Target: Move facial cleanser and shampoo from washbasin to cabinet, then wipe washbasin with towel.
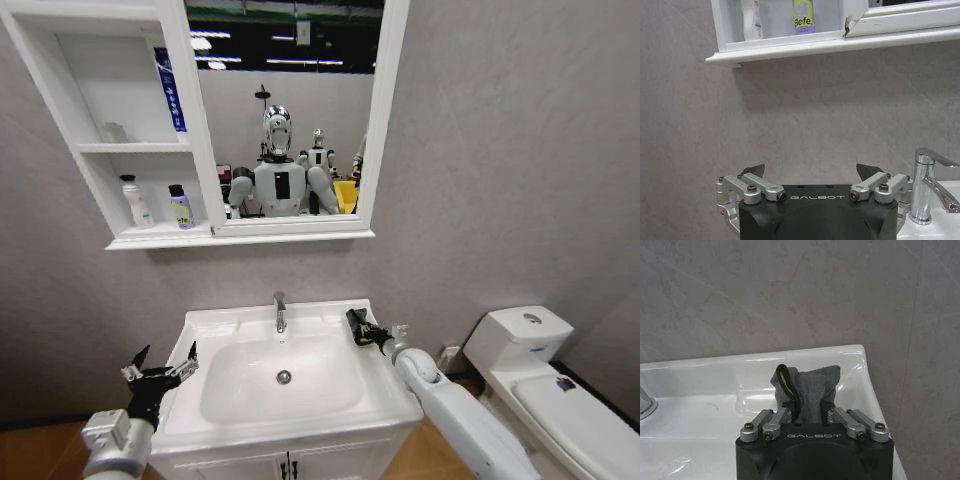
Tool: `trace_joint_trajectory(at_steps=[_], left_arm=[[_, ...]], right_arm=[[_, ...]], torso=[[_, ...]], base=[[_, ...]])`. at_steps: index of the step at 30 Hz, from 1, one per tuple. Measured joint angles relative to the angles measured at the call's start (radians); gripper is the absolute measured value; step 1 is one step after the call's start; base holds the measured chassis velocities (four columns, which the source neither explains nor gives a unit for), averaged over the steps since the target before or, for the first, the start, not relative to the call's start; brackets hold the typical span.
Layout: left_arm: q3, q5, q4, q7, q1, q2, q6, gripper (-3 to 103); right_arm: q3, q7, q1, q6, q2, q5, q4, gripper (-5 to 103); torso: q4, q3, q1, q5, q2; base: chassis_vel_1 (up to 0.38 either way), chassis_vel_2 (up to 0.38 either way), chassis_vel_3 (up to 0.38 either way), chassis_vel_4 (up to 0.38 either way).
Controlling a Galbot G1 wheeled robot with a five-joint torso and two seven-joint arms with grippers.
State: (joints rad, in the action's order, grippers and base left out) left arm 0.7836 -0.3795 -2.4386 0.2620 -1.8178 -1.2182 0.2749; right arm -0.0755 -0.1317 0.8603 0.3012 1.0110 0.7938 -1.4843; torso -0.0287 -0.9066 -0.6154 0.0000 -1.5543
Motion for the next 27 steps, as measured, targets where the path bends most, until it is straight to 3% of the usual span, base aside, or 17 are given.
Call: trace_joint_trajectory(at_steps=[2, 4, 6, 7, 8, 10, 12, 14, 16, 21, 27], left_arm=[[0.0, 0.0, 0.0, 0.0, 0.0, 0.0, 0.0, 100], [0.0, 0.0, 0.0, 0.0, 0.0, 0.0, 0.0, 100], [0.0, 0.0, 0.0, 0.0, 0.0, 0.0, 0.0, 100], [0.0, 0.0, 0.0, 0.0, 0.0, 0.0, 0.0, 100], [0.0, 0.0, 0.0, 0.0, 0.0, 0.0, 0.0, 100], [0.0, 0.0, 0.0, 0.0, 0.0, 0.0, 0.0, 100], [0.0, 0.0, 0.0, 0.0, 0.0, 0.0, 0.0, 100], [0.0, 0.0, 0.0, 0.0, 0.0, 0.0, 0.0, 100], [0.0, 0.0, 0.0, 0.0, 0.0, 0.0, 0.0, 100], [0.0, 0.0, 0.0, 0.0, 0.0, 0.0, 0.0, 100], [0.0, 0.0, 0.0, 0.0, 0.0, 0.0, 0.0, 100]], right_arm=[[0.006, 0.0, -0.002, 0.0, 0.007, 0.002, 0.0, 41], [0.007, -0.001, -0.004, -0.001, 0.01, 0.002, 0.0, 41], [0.009, -0.002, -0.009, -0.001, 0.013, 0.003, 0.003, 52], [0.009, -0.002, -0.009, -0.001, 0.013, 0.003, 0.003, 52], [0.009, -0.003, -0.009, 0.0, 0.014, 0.003, 0.004, 63], [0.008, -0.004, -0.008, 0.0, 0.014, 0.003, 0.004, 63], [0.007, -0.005, 0.001, 0.005, 0.011, 0.003, 0.002, 79], [0.006, -0.006, 0.005, 0.007, 0.01, 0.002, 0.0, 79], [-0.003, -0.014, 0.013, 0.009, 0.01, 0.002, -0.009, 95], [-0.03, -0.035, 0.04, 0.006, -0.005, -0.016, -0.069, 100], [-0.118, -0.055, 0.139, -0.063, -0.047, -0.173, -0.221, 100]], torso=[[0.0, 0.0, 0.0, 0.0, 0.0], [0.0, 0.0, 0.0, 0.0, 0.0], [0.0, 0.0, 0.0, -0.0001, 0.0], [0.0, 0.0, 0.0, -0.0001, 0.0], [0.0, 0.0, 0.0, 0.0, 0.0], [0.0, 0.0, 0.0, -0.0001, 0.0], [-0.0001, 0.0, 0.0, 0.0, 0.0], [-0.0002, 0.0, 0.0, -0.0001, 0.0], [-0.0001, 0.0, 0.0, 0.0, 0.0], [0.0001, 0.0, 0.0, 0.0, 0.0], [-0.0001, 0.0, 0.0, 0.0002, 0.0]], base=[[0.0, 0.0, 0.0, 0.0], [0.0, 0.0, 0.0, 0.0], [0.0, 0.0, 0.0, 0.0], [0.0, 0.0, 0.0, 0.0], [0.0, 0.0, 0.0, 0.0], [0.0, 0.0, 0.0, 0.0], [0.0, 0.0, 0.0, 0.0], [0.0, 0.0, 0.0, 0.0], [0.0, 0.0, 0.0, 0.0], [0.0, 0.0, 0.0, 0.0], [0.0, 0.0, 0.0, 0.0]])
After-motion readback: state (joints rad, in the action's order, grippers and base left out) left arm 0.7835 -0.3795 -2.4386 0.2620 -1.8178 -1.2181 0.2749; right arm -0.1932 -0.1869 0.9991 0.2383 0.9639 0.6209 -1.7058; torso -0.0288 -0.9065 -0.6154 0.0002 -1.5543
